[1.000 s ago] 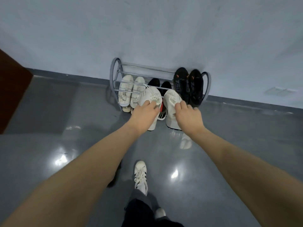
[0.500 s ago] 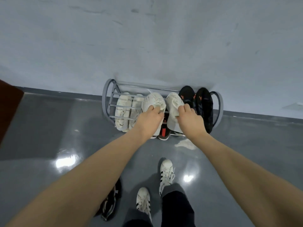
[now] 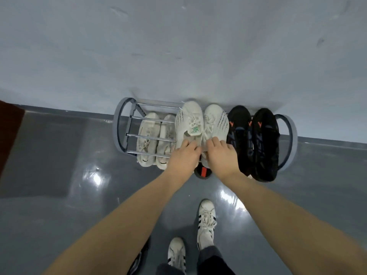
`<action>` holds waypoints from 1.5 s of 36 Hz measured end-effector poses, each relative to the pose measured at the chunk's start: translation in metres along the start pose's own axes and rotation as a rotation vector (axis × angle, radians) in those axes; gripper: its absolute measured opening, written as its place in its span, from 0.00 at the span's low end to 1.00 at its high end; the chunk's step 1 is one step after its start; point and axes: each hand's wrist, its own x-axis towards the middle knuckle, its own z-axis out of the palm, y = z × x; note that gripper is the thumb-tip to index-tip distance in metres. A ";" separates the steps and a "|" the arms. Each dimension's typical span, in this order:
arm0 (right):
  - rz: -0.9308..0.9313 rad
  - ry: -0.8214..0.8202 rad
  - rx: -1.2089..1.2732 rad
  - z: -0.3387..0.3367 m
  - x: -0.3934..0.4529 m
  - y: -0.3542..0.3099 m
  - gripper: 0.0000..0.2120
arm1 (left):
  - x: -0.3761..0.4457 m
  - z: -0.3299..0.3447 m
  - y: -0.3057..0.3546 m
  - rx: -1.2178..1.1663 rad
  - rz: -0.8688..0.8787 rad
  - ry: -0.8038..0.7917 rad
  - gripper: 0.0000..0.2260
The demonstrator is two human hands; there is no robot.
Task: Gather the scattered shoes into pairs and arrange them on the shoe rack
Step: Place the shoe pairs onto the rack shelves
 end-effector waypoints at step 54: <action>-0.185 -0.086 0.042 0.080 -0.020 0.021 0.28 | 0.018 0.081 -0.008 -0.074 -0.118 -0.095 0.19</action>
